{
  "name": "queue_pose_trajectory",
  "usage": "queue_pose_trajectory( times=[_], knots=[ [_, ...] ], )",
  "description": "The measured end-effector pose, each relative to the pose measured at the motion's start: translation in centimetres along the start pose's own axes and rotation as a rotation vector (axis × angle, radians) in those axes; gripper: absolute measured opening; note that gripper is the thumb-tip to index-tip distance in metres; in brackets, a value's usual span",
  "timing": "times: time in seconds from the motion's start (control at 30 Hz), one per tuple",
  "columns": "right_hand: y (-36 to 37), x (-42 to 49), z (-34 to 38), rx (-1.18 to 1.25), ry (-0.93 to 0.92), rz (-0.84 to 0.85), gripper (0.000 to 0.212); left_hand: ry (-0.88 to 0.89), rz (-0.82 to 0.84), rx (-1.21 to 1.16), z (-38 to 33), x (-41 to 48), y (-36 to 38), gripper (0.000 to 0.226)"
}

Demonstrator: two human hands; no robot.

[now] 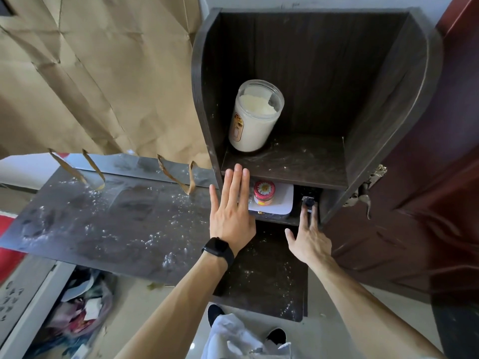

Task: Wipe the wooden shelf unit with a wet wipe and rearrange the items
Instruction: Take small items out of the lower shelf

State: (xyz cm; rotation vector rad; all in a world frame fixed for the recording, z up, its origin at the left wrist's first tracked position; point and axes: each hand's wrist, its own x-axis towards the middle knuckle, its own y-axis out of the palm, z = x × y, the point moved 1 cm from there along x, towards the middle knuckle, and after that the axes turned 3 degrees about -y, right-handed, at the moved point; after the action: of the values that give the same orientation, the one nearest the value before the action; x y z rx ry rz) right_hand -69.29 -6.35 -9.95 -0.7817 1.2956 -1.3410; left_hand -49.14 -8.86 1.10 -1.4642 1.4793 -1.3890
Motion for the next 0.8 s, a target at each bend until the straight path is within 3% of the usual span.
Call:
queue_pose_trajectory(
  times=[0.4, 0.8],
  knots=[
    [0.5, 0.3, -1.5, 0.039, -0.066, 0.007, 0.078, 0.009, -0.008, 0.006, -0.1, 0.0, -0.1, 0.115],
    [-0.7, 0.0, -0.9, 0.166, -0.011, 0.039, 0.077, 0.066, 0.051, 0.033, 0.8, 0.1, -0.4, 0.111]
  ],
)
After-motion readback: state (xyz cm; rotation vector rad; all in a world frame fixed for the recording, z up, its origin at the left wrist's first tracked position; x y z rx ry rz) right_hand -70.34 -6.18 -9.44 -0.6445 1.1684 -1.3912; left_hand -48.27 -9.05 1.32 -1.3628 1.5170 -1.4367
